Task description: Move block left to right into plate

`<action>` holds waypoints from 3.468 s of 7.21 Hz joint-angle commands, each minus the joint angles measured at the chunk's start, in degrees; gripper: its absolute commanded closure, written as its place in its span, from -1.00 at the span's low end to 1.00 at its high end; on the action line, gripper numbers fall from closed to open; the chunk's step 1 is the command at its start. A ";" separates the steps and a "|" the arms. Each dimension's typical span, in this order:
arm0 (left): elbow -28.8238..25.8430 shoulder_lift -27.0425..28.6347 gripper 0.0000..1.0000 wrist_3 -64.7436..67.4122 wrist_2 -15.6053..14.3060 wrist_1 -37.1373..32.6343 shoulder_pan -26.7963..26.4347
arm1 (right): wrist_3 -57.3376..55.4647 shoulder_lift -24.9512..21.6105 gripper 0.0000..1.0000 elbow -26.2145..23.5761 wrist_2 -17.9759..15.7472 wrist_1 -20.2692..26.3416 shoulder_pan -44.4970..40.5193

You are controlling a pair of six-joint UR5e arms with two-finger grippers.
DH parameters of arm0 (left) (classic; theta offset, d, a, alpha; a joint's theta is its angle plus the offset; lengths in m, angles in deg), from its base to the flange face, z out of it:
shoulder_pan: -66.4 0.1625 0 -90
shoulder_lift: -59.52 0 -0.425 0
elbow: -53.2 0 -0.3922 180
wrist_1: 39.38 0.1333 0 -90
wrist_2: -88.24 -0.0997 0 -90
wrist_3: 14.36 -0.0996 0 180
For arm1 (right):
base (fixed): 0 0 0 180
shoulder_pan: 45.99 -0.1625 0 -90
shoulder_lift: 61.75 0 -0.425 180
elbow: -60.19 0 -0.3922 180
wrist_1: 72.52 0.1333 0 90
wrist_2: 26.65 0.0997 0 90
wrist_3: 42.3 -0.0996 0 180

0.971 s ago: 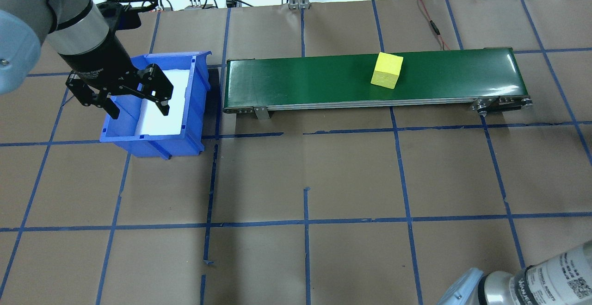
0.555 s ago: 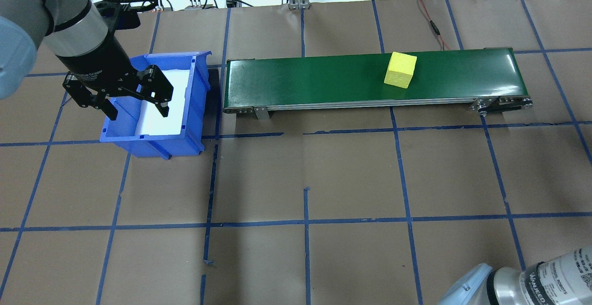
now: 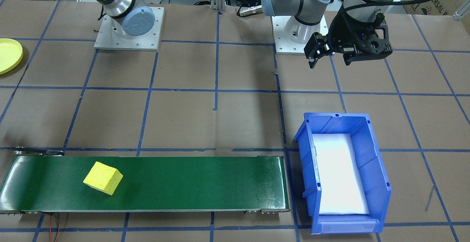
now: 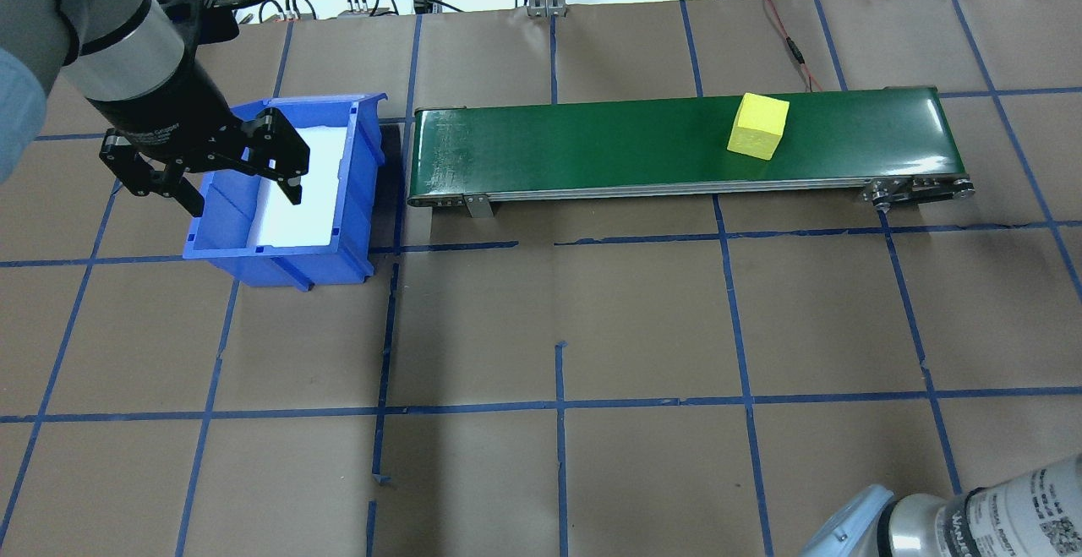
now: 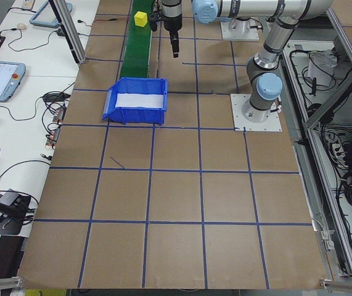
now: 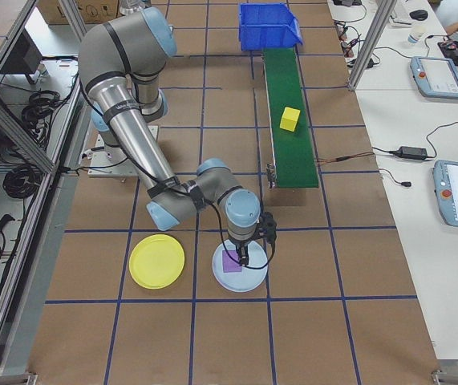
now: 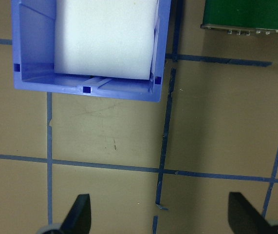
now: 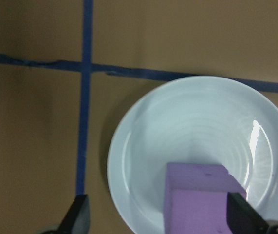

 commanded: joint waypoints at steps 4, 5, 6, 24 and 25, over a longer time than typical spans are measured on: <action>0.98 0.13 -1.00 6.10 -2.26 1.61 -2.18 | -35.81 -3.31 -0.99 1.65 4.34 4.20 -27.51; 0.98 0.48 -1.00 5.22 -2.08 2.39 -3.16 | -42.76 -3.14 -0.99 3.67 5.90 3.85 -30.78; 1.06 0.75 -1.00 -1.14 -1.91 3.53 -3.17 | -47.44 -2.01 -1.00 4.82 8.96 3.76 -32.64; 1.24 0.92 -1.00 -7.26 -1.82 3.89 -3.08 | -8.78 -6.82 0.19 -7.00 -6.55 4.12 0.48; 1.24 0.92 -1.00 -7.26 -1.73 3.89 -2.99 | -3.25 -7.53 0.19 -10.08 -7.08 4.20 8.48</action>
